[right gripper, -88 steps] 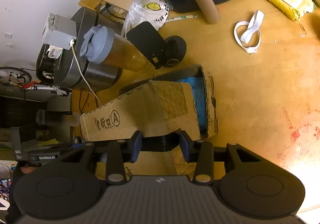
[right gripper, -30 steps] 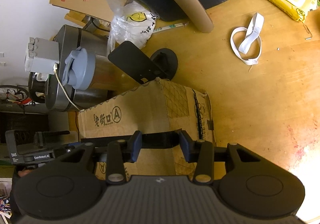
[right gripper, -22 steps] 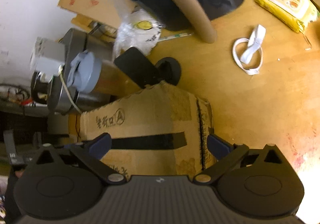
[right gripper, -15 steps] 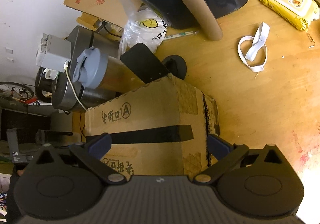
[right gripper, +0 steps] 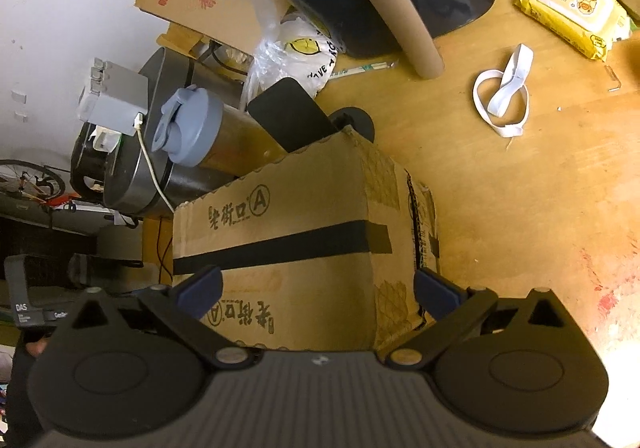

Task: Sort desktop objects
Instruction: 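Open both grippers and pull them back from the stacked boxes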

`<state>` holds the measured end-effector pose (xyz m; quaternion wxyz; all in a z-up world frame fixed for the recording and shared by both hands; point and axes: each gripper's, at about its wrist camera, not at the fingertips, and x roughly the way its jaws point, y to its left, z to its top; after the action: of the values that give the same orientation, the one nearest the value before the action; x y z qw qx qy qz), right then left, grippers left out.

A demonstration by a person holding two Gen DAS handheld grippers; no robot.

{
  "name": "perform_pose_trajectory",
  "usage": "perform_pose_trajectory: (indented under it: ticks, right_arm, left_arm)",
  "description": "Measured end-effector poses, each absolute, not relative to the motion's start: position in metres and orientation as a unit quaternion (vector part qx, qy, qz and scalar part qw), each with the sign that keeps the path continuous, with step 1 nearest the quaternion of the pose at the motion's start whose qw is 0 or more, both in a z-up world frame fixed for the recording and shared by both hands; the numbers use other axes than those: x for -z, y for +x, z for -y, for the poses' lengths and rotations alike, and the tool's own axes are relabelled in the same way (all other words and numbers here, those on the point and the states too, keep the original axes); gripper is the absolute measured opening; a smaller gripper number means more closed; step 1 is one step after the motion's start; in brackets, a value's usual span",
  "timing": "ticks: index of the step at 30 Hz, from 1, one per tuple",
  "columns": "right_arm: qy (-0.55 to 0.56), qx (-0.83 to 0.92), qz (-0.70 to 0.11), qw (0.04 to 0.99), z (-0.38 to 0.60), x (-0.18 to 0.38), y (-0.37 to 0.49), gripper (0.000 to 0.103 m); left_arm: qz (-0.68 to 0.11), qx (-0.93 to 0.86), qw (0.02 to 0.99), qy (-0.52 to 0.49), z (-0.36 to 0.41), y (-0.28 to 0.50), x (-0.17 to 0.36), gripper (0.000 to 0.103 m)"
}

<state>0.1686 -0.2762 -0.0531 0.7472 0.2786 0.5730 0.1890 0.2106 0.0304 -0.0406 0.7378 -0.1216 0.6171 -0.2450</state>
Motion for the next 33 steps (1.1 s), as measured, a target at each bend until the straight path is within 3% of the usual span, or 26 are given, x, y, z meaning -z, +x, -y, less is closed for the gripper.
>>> perform_pose_trajectory:
  ticks: [21, 33]
  right_arm:
    - [0.117, -0.145, -0.493, 0.85, 0.247, 0.008, 0.064, 0.103]
    - [0.05, -0.106, -0.507, 0.854, 0.224, -0.001, 0.004, 0.103]
  left_arm:
    - [-0.524, 0.19, 0.83, -0.017, -0.01, 0.107, -0.006, 0.097]
    - [-0.504, 0.141, 0.852, 0.005, 0.003, 0.041, -0.027, 0.097]
